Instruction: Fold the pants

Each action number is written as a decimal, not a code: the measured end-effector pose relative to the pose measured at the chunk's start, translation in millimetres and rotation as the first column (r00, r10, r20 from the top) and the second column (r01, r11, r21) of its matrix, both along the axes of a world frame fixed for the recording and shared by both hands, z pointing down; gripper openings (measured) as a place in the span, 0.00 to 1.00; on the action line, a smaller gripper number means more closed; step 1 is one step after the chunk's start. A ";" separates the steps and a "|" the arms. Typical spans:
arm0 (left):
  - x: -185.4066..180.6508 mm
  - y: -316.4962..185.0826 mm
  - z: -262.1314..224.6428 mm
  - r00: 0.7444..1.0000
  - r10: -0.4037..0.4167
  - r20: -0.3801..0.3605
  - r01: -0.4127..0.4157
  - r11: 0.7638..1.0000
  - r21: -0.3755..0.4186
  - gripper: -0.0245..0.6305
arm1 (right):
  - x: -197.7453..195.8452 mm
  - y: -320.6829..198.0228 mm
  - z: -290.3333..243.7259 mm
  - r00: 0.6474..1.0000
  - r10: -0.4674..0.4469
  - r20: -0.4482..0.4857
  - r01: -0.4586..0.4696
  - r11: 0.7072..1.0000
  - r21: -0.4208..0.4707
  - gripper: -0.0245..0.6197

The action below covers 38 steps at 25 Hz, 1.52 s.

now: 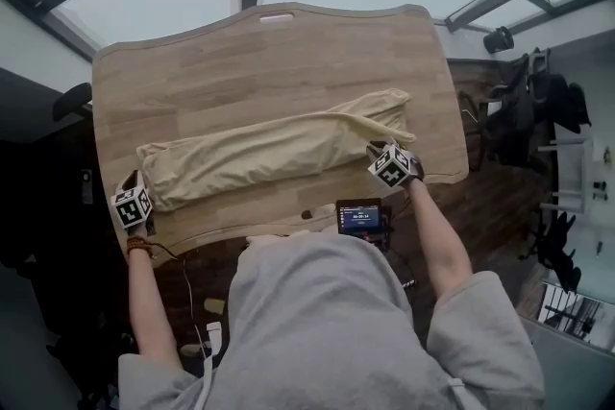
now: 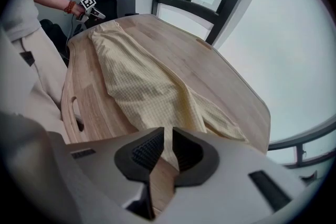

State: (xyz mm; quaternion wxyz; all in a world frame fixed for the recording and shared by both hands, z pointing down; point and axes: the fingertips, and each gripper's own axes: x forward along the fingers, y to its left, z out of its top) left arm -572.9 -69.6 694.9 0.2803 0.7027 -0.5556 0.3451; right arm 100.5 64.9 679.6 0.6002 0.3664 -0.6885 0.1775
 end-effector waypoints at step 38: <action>489.7 66.9 9.4 0.955 0.210 0.210 -0.206 0.978 -0.040 0.06 | 220.5 -136.1 21.5 0.829 0.127 0.544 -0.163 0.986 0.018 0.30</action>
